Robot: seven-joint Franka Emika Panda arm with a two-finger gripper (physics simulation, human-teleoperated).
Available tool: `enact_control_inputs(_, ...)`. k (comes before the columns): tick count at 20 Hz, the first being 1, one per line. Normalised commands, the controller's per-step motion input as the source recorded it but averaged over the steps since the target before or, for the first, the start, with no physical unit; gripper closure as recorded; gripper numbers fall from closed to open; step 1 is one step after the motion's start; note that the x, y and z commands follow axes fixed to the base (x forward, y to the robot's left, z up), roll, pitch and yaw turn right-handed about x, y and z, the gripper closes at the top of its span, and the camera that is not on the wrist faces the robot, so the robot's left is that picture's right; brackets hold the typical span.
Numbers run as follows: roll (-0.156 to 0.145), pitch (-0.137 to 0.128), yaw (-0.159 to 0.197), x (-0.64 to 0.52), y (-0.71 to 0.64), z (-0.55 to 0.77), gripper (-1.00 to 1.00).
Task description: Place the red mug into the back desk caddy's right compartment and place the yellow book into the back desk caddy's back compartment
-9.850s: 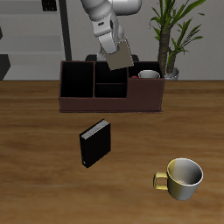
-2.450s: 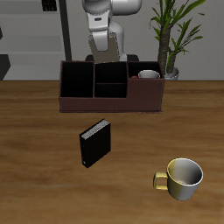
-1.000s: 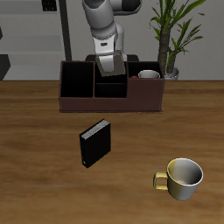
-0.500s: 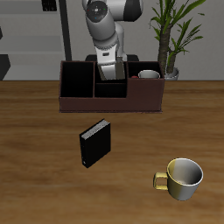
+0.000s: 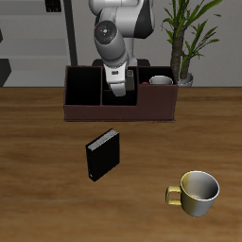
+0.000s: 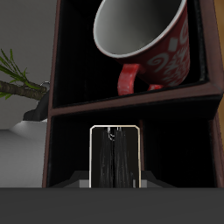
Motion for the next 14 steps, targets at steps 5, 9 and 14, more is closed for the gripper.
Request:
enact_control_inputs(5,0.010,-0.002,-0.024,-0.03,0.06,0.05,-1.00)
enact_control_inputs(9,0.009,-0.046,-0.023,0.03,0.06,0.16,-1.00)
enact_control_inputs(14,0.016,-0.021,-0.030,0.02,0.06,0.18,-1.00)
